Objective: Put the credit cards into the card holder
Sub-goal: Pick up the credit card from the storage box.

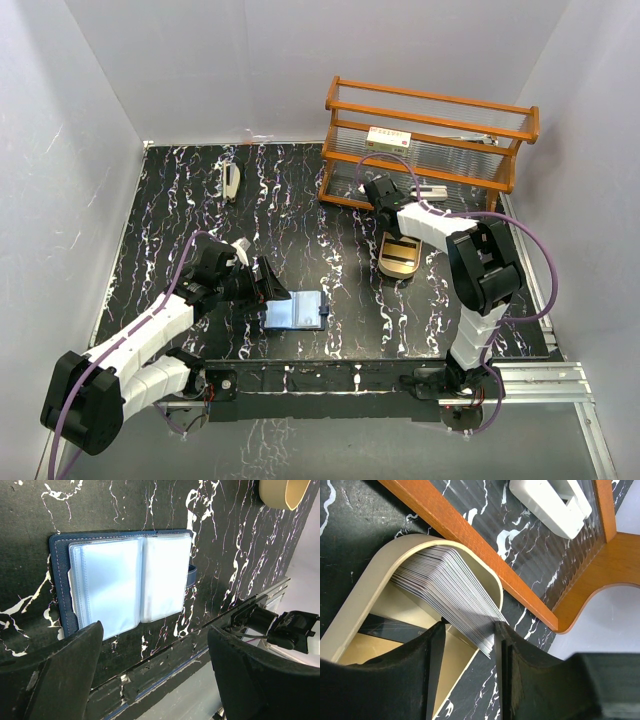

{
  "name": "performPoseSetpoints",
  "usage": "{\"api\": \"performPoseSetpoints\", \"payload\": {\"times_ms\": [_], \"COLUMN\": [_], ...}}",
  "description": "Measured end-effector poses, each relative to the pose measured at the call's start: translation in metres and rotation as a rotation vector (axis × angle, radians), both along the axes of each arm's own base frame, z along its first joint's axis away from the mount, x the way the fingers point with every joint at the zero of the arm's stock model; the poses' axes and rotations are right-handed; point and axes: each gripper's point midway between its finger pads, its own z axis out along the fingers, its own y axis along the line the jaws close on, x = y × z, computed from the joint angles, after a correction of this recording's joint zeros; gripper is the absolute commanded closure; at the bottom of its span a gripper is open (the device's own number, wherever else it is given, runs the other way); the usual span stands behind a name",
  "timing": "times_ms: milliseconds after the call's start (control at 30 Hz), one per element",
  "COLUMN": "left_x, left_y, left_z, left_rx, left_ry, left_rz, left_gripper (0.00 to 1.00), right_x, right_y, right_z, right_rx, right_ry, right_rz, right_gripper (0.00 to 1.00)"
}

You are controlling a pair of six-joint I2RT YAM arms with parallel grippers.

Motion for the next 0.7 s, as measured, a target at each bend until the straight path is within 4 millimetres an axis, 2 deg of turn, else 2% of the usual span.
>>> {"api": "performPoseSetpoints", "payload": {"times_ms": [100, 500, 700], "left_x": [-0.0001, 0.0000, 0.0000], "left_y": [0.0001, 0.0001, 0.0000], "left_z": [-0.0002, -0.0001, -0.0001], "left_rx": [0.001, 0.001, 0.000], "left_ry": [-0.001, -0.001, -0.001], "left_rz": [-0.001, -0.001, -0.001], "left_gripper": [0.16, 0.14, 0.14], "right_x": [0.0009, 0.0018, 0.0019], "right_y": [0.0008, 0.0016, 0.0027], "right_z": [0.0015, 0.0038, 0.0056], "right_rx": [0.003, 0.004, 0.015], "right_ry": [0.009, 0.016, 0.022], "right_rz": [0.011, 0.019, 0.017], "right_gripper": [0.67, 0.67, 0.71]}}
